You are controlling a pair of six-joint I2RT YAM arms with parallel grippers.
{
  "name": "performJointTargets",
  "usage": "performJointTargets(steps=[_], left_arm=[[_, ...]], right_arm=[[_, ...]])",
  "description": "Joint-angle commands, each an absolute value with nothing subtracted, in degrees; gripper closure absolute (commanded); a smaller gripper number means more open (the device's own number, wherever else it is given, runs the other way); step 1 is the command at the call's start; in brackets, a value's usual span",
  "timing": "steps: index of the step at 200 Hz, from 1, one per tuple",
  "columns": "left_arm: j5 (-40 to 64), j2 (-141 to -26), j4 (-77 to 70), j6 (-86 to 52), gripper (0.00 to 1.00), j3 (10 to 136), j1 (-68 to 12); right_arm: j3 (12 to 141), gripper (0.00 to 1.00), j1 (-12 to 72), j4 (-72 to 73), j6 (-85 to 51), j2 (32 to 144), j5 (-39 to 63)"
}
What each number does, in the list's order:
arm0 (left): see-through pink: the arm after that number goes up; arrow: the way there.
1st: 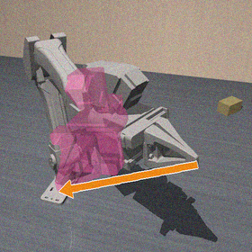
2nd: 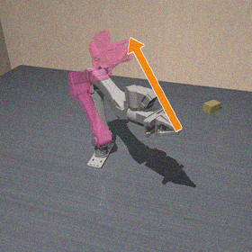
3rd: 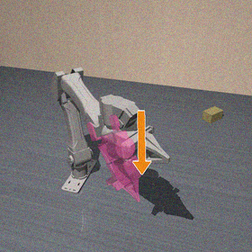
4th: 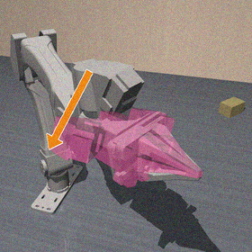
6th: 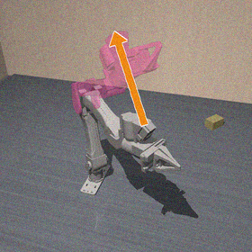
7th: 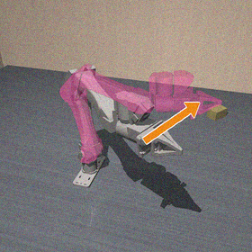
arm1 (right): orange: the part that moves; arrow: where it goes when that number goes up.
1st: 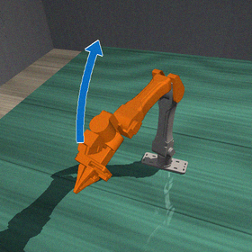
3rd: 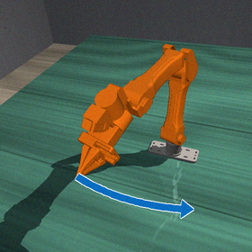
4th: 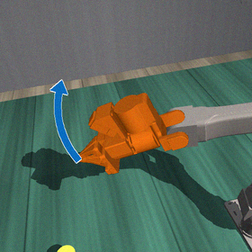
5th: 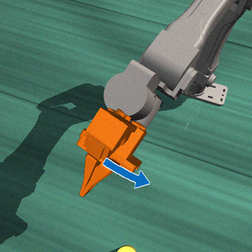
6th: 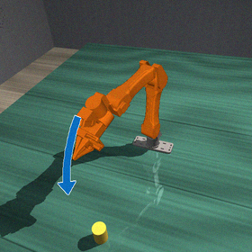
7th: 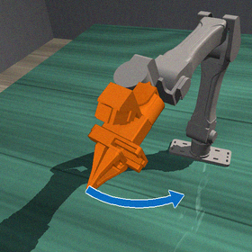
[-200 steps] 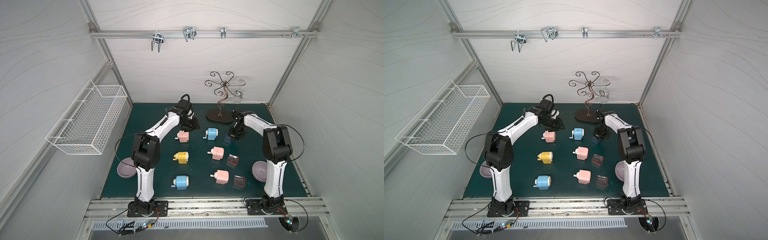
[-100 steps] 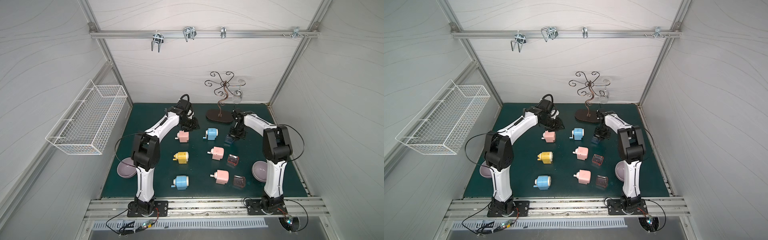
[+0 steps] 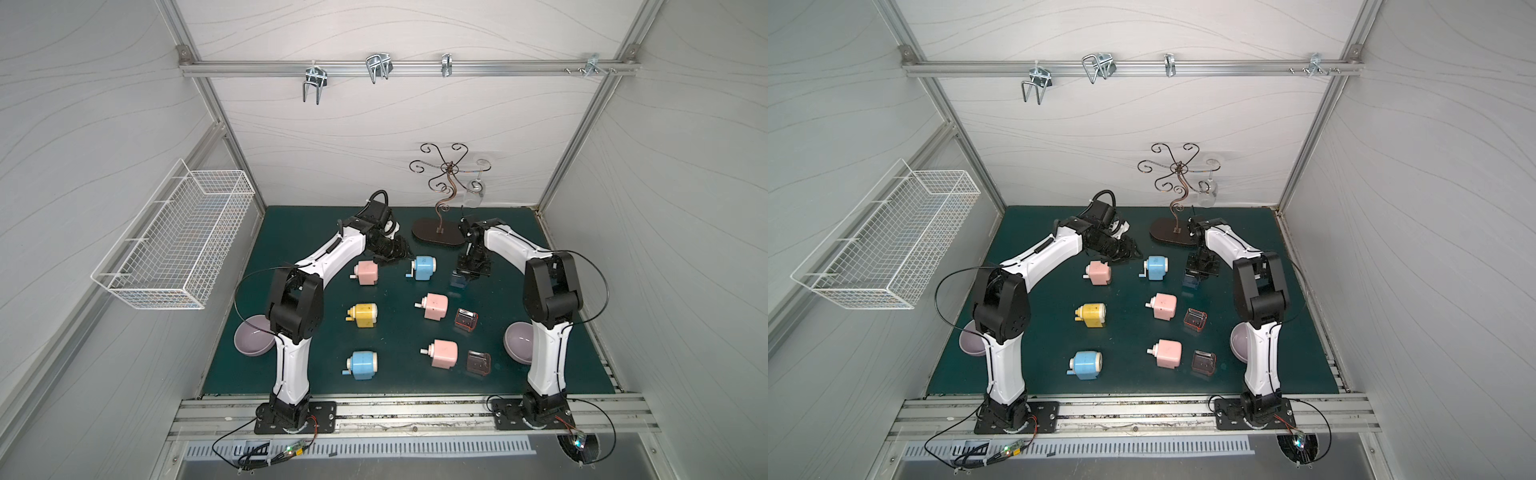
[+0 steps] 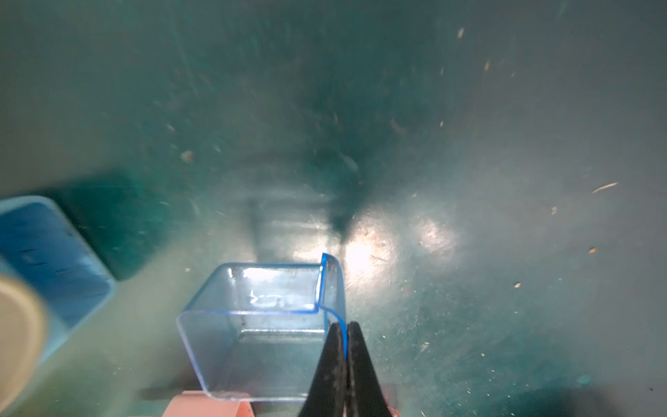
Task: Put the tray back into the pencil sharpener
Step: Pick up the container from the center of the board.
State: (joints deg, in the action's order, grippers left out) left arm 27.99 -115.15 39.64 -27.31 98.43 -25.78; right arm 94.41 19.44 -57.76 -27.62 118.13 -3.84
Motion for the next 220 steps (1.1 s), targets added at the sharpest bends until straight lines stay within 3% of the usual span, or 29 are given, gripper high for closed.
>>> performJointTargets(steps=[1,220], left_arm=[[29.18,-117.64,34.86,-29.81,0.38,99.41,-26.62],[29.09,-127.35,30.20,-30.15,0.38,104.48,-27.33]], right_arm=[[97.12,0.94,19.47,-61.37,-26.15,117.46,-4.48],[107.09,0.98,20.35,-68.62,-24.17,124.99,-6.85]])
